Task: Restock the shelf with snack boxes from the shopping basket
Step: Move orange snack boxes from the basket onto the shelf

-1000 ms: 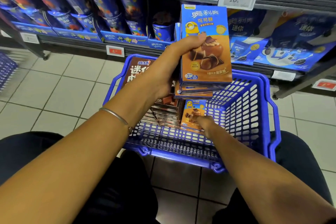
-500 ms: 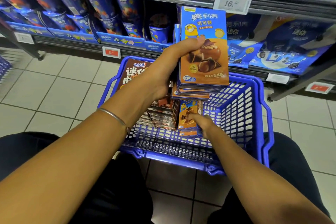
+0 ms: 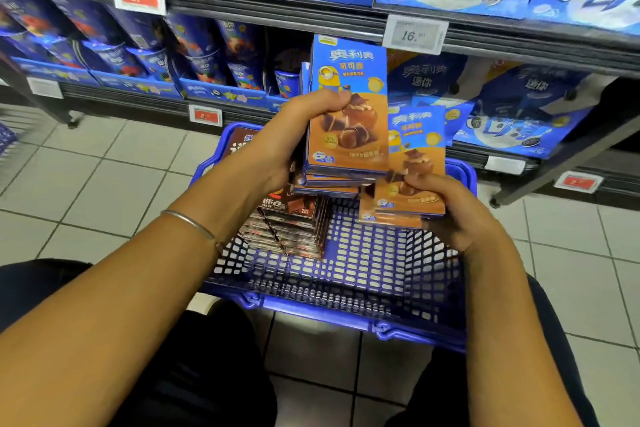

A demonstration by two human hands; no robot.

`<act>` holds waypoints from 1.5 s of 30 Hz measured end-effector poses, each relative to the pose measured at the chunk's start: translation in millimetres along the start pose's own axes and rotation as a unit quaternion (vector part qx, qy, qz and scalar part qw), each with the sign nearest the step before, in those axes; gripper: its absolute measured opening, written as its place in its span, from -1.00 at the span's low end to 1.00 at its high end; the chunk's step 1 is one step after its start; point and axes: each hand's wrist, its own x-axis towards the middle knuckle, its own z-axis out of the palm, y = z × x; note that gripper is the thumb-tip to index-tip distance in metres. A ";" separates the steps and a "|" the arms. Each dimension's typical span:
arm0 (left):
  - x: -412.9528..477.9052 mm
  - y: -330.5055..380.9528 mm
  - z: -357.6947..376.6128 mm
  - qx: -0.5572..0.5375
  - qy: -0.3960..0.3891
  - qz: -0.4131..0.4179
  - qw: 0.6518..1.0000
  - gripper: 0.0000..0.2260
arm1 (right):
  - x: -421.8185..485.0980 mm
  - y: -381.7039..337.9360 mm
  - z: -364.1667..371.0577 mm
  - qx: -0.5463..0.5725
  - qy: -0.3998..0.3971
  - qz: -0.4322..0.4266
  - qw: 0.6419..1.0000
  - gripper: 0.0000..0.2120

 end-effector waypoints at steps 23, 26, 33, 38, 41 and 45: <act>-14.9 -39.3 -5.4 -0.288 -0.127 0.006 0.949 -0.48 | -27.6 -87.3 70.0 0.108 -0.130 -0.097 0.981 -0.82; -2.9 -41.7 -11.0 -0.297 -0.139 0.010 0.945 -0.39 | -18.9 -94.9 79.8 0.097 -0.135 -0.094 0.982 -0.86; 13.8 -26.7 -38.4 -0.299 -0.110 -0.032 0.947 -0.01 | -10.7 -121.2 104.5 0.062 -0.081 -0.074 0.992 -0.92; -34.1 28.6 -74.9 -0.332 -0.108 -0.071 0.935 -0.27 | -51.9 -188.8 143.9 0.064 -0.100 -0.052 0.992 -0.80; -84.6 83.9 -101.6 -0.349 -0.116 -0.096 0.925 -0.28 | -96.0 -246.9 169.1 0.056 -0.111 -0.043 0.991 -0.82; -161.7 169.0 -140.2 -0.360 -0.122 -0.111 0.918 -0.31 | -167.4 -332.4 204.7 0.043 -0.084 -0.035 0.995 -0.77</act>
